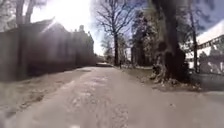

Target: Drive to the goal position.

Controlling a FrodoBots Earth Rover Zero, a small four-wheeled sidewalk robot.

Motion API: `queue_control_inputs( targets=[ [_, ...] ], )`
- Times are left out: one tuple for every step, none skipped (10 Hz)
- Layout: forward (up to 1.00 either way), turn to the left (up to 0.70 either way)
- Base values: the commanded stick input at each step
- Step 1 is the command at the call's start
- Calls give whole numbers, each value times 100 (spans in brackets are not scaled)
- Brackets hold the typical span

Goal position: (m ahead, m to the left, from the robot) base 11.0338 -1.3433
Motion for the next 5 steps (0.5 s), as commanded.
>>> queue_control_inputs(
  targets=[
    [100, 12],
    [100, 5],
    [100, 0],
    [100, 0],
    [100, 0]
  ],
)
